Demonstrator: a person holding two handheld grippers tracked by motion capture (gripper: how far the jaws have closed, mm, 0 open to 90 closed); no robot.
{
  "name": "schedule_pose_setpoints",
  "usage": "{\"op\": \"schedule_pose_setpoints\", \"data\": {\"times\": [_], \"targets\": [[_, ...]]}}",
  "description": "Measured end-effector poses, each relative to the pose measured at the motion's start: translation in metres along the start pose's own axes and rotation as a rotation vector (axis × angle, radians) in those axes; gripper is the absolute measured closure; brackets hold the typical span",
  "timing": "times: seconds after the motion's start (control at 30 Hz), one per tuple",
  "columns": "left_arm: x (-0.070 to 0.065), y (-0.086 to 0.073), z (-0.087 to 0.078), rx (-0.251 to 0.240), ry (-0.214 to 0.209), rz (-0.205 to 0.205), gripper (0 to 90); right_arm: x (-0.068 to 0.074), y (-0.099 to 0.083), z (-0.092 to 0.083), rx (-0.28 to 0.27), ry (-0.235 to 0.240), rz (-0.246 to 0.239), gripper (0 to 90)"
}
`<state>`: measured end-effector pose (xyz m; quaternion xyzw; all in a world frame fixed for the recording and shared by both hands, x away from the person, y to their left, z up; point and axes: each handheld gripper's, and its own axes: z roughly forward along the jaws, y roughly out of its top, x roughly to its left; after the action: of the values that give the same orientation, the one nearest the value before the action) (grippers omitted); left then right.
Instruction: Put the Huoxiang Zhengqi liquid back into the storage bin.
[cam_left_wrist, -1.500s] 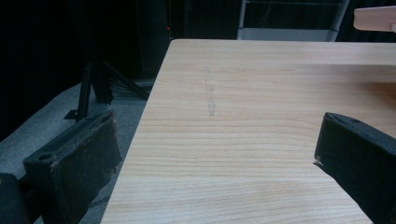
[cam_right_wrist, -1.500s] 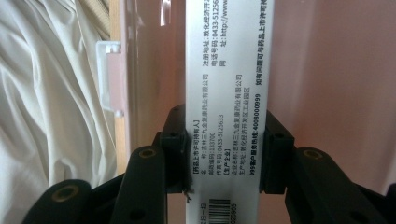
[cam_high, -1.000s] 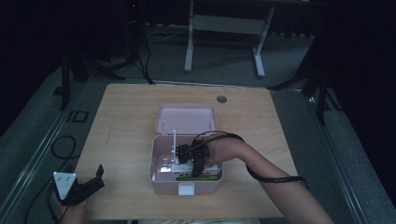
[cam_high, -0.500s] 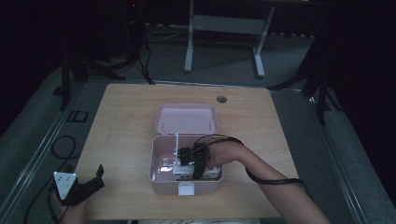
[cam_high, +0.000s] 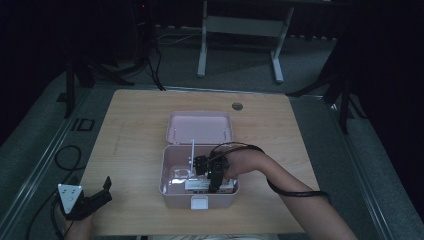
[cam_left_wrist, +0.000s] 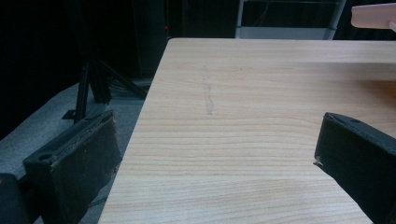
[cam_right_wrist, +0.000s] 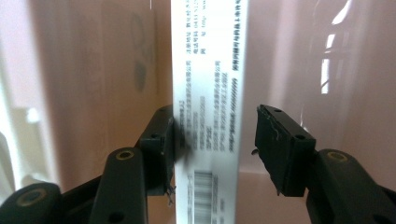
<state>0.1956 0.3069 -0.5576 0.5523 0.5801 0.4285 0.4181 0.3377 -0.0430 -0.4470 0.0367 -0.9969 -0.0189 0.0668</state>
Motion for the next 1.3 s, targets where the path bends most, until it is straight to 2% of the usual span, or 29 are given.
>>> {"op": "schedule_pose_setpoints", "data": {"times": [0.03, 0.13, 0.3, 0.43, 0.5, 0.63, 0.7, 0.8, 0.83, 0.97, 1.17, 1.3], "targets": [[0.0, 0.0, 0.0, 0.0, 0.0, 0.0, 0.2, 0.0, -0.005, -0.01, -0.03, -0.015, 0.007, 44.6], [0.0, 0.0, 0.0, 0.003, 0.0, 0.003, 0.2, 0.003, -0.01, -0.022, -0.072, -0.042, -0.002, 40.6], [0.0, 0.0, 0.0, 0.004, 0.001, 0.003, 0.2, 0.004, -0.017, -0.039, -0.118, -0.079, 0.013, 33.7], [0.0, 0.0, 0.0, 0.006, 0.0, 0.005, 0.2, 0.003, -0.027, -0.054, -0.18, -0.092, 0.024, 27.2], [0.0, 0.0, 0.0, 0.007, -0.001, 0.006, 0.2, 0.003, -0.033, -0.061, -0.214, -0.092, 0.026, 20.4], [-0.001, 0.0, 0.001, 0.008, -0.001, 0.006, 0.2, -0.001, -0.048, -0.075, -0.274, -0.095, 0.059, 13.6], [-0.001, 0.0, 0.001, 0.007, -0.003, 0.003, 0.2, -0.004, -0.056, -0.079, -0.301, -0.123, 0.083, 13.4], [-0.001, 0.0, 0.001, 0.006, -0.004, 0.003, 0.2, -0.005, -0.059, -0.081, -0.309, -0.122, 0.095, 13.2], [-0.001, 0.0, 0.001, 0.006, -0.004, 0.003, 0.2, -0.01, -0.072, -0.085, -0.356, -0.143, 0.121, 13.0], [-0.001, 0.0, 0.002, 0.009, -0.006, 0.006, 0.2, -0.015, -0.09, -0.09, -0.397, -0.172, 0.152, 13.2], [-0.001, 0.0, 0.001, 0.006, -0.003, -0.001, 0.2, -0.02, -0.115, -0.087, -0.391, -0.204, 0.185, 13.4], [-0.001, 0.001, 0.001, 0.005, -0.001, -0.001, 0.2, -0.026, -0.134, -0.081, -0.408, -0.215, 0.226, 13.6]]}}
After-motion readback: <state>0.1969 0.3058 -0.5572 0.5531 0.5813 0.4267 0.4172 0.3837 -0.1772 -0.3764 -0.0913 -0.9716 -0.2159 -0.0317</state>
